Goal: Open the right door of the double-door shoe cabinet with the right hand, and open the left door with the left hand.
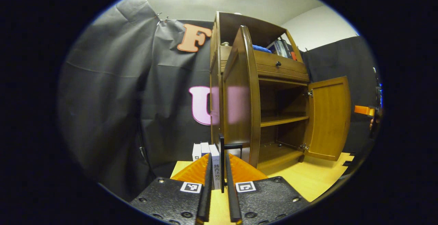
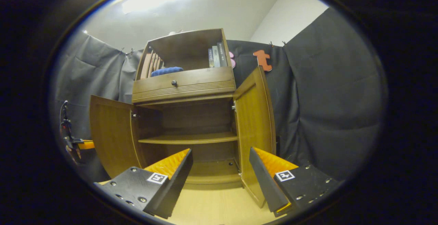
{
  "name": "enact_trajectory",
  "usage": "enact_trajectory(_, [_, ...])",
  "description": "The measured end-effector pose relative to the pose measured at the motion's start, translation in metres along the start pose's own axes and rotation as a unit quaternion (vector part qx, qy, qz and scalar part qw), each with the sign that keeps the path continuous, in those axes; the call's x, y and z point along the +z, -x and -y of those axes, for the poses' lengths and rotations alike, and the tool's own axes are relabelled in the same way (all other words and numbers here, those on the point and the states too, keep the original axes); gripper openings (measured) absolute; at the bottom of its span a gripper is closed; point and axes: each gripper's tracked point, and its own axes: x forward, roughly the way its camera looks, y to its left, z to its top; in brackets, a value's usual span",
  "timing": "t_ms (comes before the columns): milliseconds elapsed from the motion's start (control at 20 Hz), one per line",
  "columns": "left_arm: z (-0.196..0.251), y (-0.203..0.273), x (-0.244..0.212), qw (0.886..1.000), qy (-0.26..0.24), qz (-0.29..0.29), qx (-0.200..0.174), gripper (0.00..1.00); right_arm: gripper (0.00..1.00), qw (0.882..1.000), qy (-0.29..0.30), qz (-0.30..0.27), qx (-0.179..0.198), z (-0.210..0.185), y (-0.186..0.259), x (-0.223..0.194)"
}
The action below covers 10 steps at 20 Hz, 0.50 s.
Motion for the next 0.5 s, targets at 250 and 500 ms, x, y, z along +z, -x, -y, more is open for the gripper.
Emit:
enact_trajectory(250, [0.011, 0.019, 0.016, 0.999, 0.002, 0.014, 0.033, 0.58, 0.94, 1.0, -0.002, 0.008, 0.007, 0.007, 0.016, 0.008])
enact_trajectory(500, [0.034, 0.047, 0.046, 0.997, 0.006, 0.05, 0.054, 0.89, 0.94, 1.0, -0.005, 0.02, 0.004, 0.02, 0.033, 0.023])
